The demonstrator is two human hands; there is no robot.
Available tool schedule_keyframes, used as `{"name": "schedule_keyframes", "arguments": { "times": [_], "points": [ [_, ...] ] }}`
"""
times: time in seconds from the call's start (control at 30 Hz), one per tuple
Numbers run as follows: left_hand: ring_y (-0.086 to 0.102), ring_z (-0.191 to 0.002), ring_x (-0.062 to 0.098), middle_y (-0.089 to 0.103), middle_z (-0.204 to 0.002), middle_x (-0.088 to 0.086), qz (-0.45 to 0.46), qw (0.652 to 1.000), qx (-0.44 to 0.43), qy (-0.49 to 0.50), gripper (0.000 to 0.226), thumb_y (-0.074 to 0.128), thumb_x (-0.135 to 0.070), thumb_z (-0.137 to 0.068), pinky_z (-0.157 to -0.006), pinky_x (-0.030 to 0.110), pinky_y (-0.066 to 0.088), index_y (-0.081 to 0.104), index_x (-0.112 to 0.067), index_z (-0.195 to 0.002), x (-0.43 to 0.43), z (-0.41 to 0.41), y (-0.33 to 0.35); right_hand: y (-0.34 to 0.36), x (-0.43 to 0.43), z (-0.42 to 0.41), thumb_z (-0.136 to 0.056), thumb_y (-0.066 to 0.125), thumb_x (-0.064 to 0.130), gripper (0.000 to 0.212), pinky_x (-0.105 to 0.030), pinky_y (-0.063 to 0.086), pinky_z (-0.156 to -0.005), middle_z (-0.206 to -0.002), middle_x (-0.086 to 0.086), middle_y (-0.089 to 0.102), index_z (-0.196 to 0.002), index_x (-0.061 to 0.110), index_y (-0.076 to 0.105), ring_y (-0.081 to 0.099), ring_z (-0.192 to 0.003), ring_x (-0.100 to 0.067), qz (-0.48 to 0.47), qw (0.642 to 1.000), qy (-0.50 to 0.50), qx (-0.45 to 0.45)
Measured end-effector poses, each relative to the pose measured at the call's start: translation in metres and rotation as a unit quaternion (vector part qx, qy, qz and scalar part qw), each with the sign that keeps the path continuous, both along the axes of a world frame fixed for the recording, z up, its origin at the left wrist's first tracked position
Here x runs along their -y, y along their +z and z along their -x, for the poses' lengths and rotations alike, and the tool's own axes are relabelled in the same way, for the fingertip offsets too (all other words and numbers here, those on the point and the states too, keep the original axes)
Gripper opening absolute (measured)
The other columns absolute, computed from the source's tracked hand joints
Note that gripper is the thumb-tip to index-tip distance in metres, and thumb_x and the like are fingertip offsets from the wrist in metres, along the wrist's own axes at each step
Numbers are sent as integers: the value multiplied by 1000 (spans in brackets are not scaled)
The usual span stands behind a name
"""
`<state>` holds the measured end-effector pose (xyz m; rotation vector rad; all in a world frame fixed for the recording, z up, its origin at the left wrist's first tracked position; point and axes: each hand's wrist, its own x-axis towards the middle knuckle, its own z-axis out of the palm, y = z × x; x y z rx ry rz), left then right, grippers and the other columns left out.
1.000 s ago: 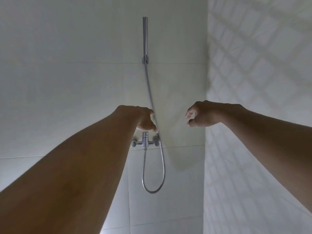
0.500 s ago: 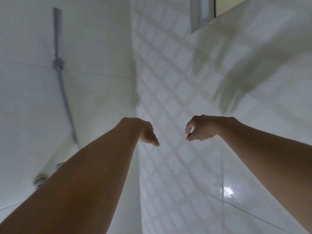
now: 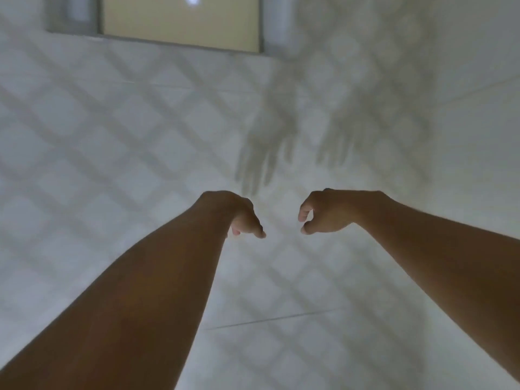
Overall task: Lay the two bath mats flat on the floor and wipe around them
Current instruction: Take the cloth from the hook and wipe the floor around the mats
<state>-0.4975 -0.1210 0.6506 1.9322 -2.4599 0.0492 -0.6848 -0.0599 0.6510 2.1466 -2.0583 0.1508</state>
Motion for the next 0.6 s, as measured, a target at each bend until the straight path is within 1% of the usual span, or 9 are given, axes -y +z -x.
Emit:
{"name": "schedule_keyframes", "arguments": {
  "times": [0.07, 0.17, 0.3, 0.33, 0.4, 0.47, 0.53, 0.57, 0.6],
  "points": [
    [70, -102, 21, 68, -123, -3, 7, 997, 0, -74, 59, 61, -60, -90, -80, 36, 50, 58, -24, -137, -18, 61, -7, -4, -43, 53, -90, 64, 41, 35, -29, 45, -82, -105, 6, 62, -123, 29, 66, 56, -91, -15, 11, 998, -64, 3],
    [72, -98, 19, 67, -123, -3, -7, 983, -17, -182, 60, 62, -60, -90, -79, 33, 51, 57, -24, -138, -62, 144, -24, -19, -119, 118, -92, 64, 38, 37, -27, 41, -83, -103, 7, 57, -127, 25, 65, 53, -95, -15, 4, 990, -144, 9],
    [74, -94, 18, 69, -110, -6, -42, 948, -17, -316, 57, 63, -57, -90, -74, 32, 53, 58, -23, -136, -154, 244, -39, -39, -249, 184, -91, 65, 41, 36, -32, 49, -90, -104, 8, 63, -125, 27, 65, 60, -101, -17, -25, 962, -271, 18],
    [73, -95, 18, 69, -110, -6, -43, 935, -20, -351, 57, 63, -56, -91, -75, 32, 53, 57, -22, -136, -180, 268, -40, -39, -283, 199, -90, 65, 43, 36, -35, 51, -92, -106, 7, 66, -123, 28, 66, 63, -102, -19, -20, 952, -304, 17],
    [73, -95, 17, 68, -110, -6, -39, 905, -32, -422, 57, 62, -57, -91, -82, 35, 55, 57, -22, -136, -237, 312, -39, -35, -354, 224, -88, 66, 44, 34, -41, 55, -93, -105, 3, 71, -118, 29, 68, 67, -102, -22, -6, 930, -368, 14],
    [72, -95, 15, 68, -112, -7, -36, 867, -42, -495, 57, 62, -58, -91, -91, 40, 55, 57, -25, -138, -298, 348, -37, -26, -423, 243, -86, 66, 41, 27, -44, 58, -88, -95, -2, 75, -109, 27, 70, 71, -96, -25, 15, 905, -425, 11],
    [72, -96, 14, 67, -107, -7, -38, 825, -52, -561, 56, 61, -57, -92, -96, 41, 54, 56, -26, -138, -359, 380, -36, -14, -487, 258, -87, 63, 36, 19, -41, 60, -83, -82, -3, 76, -99, 24, 73, 73, -86, -23, 55, 878, -475, 15],
    [71, -97, 15, 66, -102, -7, -41, 804, -56, -591, 56, 61, -56, -92, -96, 40, 53, 57, -25, -138, -386, 395, -37, -10, -517, 264, -88, 62, 33, 15, -38, 60, -81, -82, -2, 75, -93, 24, 73, 72, -84, -22, 87, 863, -498, 15],
    [70, -100, 16, 66, -103, -6, -44, 783, -61, -617, 56, 62, -56, -92, -96, 39, 53, 57, -25, -138, -411, 410, -39, -6, -544, 269, -87, 61, 33, 13, -36, 59, -80, -86, 0, 73, -89, 26, 72, 70, -84, -20, 126, 846, -518, 11]
  ]
}}
